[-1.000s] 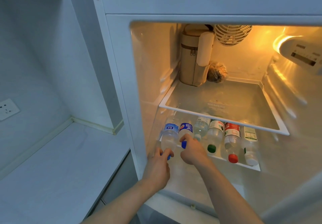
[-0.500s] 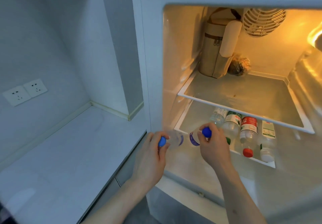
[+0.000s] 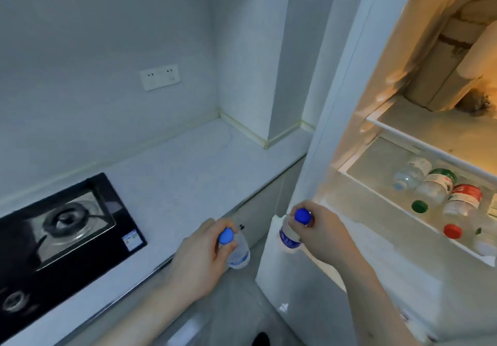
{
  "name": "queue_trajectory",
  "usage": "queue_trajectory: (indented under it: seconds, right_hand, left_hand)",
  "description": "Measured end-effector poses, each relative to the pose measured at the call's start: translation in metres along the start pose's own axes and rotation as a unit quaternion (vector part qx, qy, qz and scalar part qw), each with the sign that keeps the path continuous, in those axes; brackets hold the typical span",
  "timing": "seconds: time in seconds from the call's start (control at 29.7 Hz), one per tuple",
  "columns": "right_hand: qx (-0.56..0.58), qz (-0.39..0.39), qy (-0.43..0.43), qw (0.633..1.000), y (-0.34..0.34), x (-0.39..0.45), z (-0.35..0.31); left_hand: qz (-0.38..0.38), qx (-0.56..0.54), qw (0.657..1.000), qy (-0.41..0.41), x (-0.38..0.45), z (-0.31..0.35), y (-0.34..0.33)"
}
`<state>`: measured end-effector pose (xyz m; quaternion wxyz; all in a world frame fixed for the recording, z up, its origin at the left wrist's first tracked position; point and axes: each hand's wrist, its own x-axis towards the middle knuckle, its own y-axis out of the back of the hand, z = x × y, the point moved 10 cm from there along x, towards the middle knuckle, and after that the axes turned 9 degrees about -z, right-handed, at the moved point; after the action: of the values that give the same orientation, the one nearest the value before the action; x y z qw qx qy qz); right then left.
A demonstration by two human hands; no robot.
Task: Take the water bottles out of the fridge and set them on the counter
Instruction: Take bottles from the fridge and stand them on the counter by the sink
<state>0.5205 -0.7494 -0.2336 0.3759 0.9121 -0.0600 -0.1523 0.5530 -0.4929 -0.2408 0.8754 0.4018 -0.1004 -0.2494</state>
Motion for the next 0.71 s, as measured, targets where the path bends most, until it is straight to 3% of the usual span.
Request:
queue_trajectory:
  seconds: [0.17, 0.44, 0.51, 0.61, 0.71]
  right_hand:
    - [-0.011, -0.105, 0.066, 0.992, -0.091, -0.027, -0.070]
    - [-0.035, -0.226, 0.215, 0.950, -0.220, -0.069, -0.204]
    - [-0.056, -0.282, 0.270, 0.919, -0.269, -0.091, -0.259]
    - [-0.068, -0.292, 0.297, 0.907, -0.288, -0.100, -0.287]
    - [-0.084, -0.327, 0.347, 0.875, -0.334, -0.119, -0.331]
  left_hand:
    - [0.071, -0.003, 0.994, 0.077, -0.099, -0.057, 0.051]
    - [0.185, -0.010, 0.961, 0.204, -0.251, -0.125, 0.121]
    - [0.253, -0.029, 0.933, 0.253, -0.310, -0.148, 0.146]
    - [0.270, -0.027, 0.922, 0.277, -0.334, -0.156, 0.157]
    - [0.320, -0.036, 0.889, 0.325, -0.384, -0.171, 0.173]
